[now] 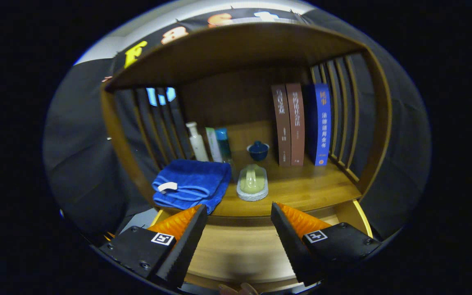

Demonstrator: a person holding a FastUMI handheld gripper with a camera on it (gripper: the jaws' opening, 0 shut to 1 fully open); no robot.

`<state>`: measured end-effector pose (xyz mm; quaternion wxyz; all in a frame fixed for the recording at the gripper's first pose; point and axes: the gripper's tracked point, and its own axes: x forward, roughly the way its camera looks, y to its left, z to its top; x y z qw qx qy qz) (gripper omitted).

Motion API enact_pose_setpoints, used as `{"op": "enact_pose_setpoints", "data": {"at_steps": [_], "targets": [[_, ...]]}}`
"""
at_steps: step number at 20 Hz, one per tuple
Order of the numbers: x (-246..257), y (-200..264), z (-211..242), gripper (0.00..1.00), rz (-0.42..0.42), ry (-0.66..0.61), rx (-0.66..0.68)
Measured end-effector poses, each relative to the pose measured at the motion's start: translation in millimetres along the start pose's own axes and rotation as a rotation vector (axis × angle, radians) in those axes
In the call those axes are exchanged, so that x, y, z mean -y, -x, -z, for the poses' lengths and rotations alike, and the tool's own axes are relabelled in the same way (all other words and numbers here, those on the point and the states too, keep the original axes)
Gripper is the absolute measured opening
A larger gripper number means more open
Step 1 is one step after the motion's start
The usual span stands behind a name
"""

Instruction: Pull open the drawer, take out the items inside it, and place them on the countertop above the cabinet.

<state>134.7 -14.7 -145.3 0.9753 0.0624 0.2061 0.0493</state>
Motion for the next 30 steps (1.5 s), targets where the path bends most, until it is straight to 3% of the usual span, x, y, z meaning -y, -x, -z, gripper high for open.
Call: {"op": "enact_pose_setpoints", "data": {"at_steps": [5, 9, 13, 19, 30], "targets": [[-19, 92, 38, 0.99, -0.003, 0.085, 0.256], [-17, 122, 93, 0.99, 0.035, 0.085, 0.299], [-5, 115, 148, 0.99, 0.056, 0.027, 0.268], [15, 77, 186, 0.99, 0.094, 0.015, 0.205], [23, 52, 183, 0.99, 0.14, 0.049, 0.204]]}}
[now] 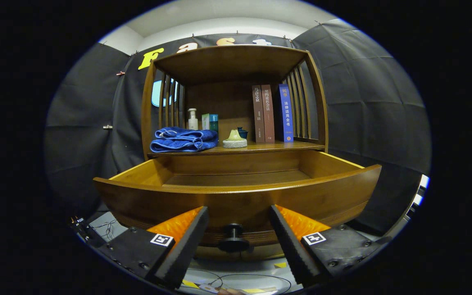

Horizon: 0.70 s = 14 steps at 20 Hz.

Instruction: Pull open the drawer, take out the items inside it, and place them on the countertop above the cabinet.

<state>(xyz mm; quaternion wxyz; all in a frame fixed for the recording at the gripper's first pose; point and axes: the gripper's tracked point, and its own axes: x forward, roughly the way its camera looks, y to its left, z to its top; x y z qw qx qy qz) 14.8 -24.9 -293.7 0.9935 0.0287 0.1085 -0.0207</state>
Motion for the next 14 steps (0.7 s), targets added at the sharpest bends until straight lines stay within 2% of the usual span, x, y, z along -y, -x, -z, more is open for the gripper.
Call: {"op": "enact_pose_setpoints", "data": {"at_steps": [9, 14], "targets": [[-3, -97, -17, 0.99, 0.004, -0.006, 0.009], [-5, -136, -22, 0.99, 0.006, 0.009, 0.022]]}}
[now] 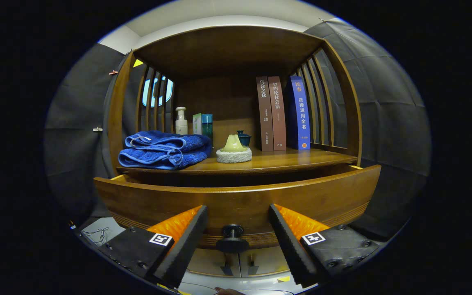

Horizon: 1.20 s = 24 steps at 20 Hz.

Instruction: Pull open the drawer, take out the items inside it, and place them on the countertop above the cabinet.

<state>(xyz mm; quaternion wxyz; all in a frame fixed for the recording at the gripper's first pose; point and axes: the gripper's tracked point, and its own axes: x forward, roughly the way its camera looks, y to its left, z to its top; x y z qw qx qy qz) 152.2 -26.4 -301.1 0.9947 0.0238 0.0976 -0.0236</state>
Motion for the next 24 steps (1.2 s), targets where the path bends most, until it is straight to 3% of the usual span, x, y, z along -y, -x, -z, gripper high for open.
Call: {"op": "enact_pose_setpoints", "data": {"at_steps": [9, 24], "targets": [[-1, -43, -1, 0.99, 0.008, -0.008, -0.016], [-3, -46, 2, 0.97, 0.007, -0.044, -0.026]]}}
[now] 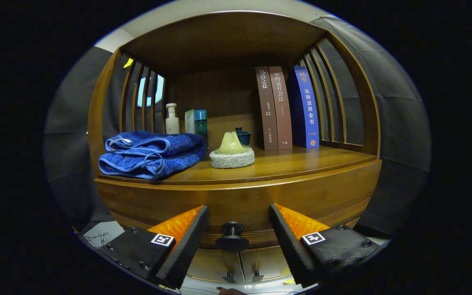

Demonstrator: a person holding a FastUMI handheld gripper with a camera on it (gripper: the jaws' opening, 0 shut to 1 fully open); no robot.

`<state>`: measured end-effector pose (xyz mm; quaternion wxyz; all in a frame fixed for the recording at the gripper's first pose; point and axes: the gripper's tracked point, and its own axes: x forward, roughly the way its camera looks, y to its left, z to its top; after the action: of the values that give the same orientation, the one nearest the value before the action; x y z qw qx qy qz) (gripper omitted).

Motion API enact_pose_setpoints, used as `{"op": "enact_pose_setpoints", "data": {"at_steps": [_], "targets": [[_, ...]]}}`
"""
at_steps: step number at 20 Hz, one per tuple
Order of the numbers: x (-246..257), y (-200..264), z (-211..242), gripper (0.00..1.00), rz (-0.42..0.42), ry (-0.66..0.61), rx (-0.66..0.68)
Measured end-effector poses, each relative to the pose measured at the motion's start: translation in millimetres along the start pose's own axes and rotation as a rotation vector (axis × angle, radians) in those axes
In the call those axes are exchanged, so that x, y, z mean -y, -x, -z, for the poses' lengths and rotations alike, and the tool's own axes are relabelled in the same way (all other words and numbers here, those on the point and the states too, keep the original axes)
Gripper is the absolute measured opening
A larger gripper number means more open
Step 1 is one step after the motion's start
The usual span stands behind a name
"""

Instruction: Pull open the drawer, take out the items inside it, and place them on the countertop above the cabinet.

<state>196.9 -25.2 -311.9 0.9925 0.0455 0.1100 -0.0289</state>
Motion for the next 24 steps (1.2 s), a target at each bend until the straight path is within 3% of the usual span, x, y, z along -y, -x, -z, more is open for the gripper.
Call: {"op": "enact_pose_setpoints", "data": {"at_steps": [9, 24], "targets": [[-12, 49, -28, 0.99, -0.036, 0.031, 0.013], [-41, 192, -201, 0.99, -0.088, 0.092, 0.189]]}}
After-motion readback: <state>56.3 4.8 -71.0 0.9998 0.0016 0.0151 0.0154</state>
